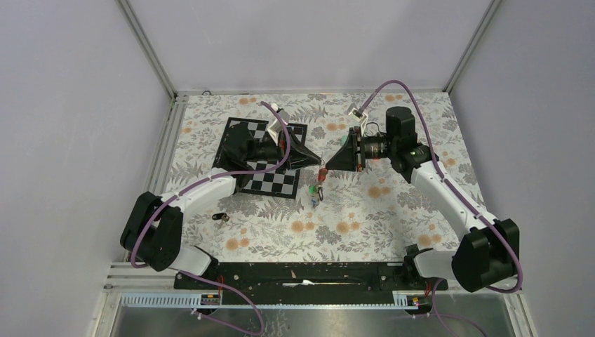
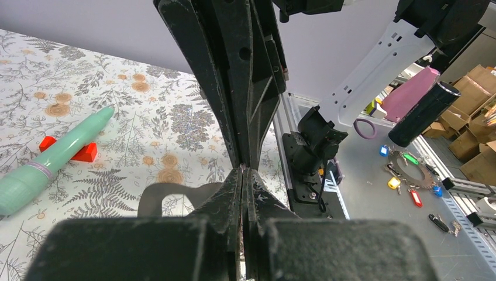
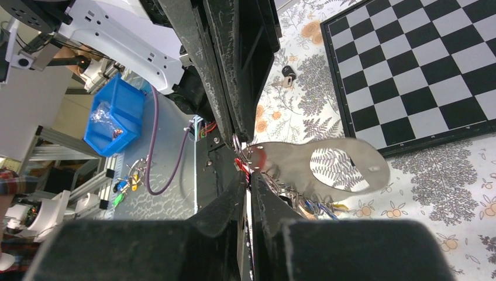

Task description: Put the keys on the keyring

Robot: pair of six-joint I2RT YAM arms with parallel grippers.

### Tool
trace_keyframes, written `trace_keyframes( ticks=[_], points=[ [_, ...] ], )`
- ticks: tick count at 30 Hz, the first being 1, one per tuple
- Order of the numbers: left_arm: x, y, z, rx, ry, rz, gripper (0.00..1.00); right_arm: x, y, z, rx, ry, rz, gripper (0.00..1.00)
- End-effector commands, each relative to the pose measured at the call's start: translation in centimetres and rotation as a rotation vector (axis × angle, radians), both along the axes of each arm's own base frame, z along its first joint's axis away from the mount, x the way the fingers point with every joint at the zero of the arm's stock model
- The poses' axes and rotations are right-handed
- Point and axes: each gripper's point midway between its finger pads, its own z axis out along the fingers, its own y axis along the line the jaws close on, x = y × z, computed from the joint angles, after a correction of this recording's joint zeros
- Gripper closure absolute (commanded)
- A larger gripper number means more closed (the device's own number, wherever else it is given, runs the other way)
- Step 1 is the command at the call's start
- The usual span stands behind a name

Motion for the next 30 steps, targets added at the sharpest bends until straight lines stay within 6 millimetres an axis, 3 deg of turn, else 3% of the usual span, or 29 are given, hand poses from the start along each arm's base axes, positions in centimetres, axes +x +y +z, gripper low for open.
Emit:
trace_keyframes(
  ticks=[1, 6, 23, 30],
  points=[
    [-0.4, 0.4, 2.5, -0.072, -0.131, 0.007, 1.00, 0.1, 0.2, 0.4, 0.038, -0.011, 0.028, 0.93],
    [-0.9, 0.5, 2.7, -0.099, -0.147, -0.004, 1.00, 0.2, 0.4, 0.1, 0.052, 0.004, 0.034, 1.00],
    [-1.4, 0.1, 2.6, -0.150, -0.135, -0.020, 1.00, 0.0, 1.4, -0.8, 0.078, 0.066, 0.059, 0.99],
    [-1.8, -0.1, 2.5, -0.153, -0.143, -0.032, 1.00, -0.2, 1.8, -1.0, 0.070, 0.079, 0.080, 0.83]
  ],
)
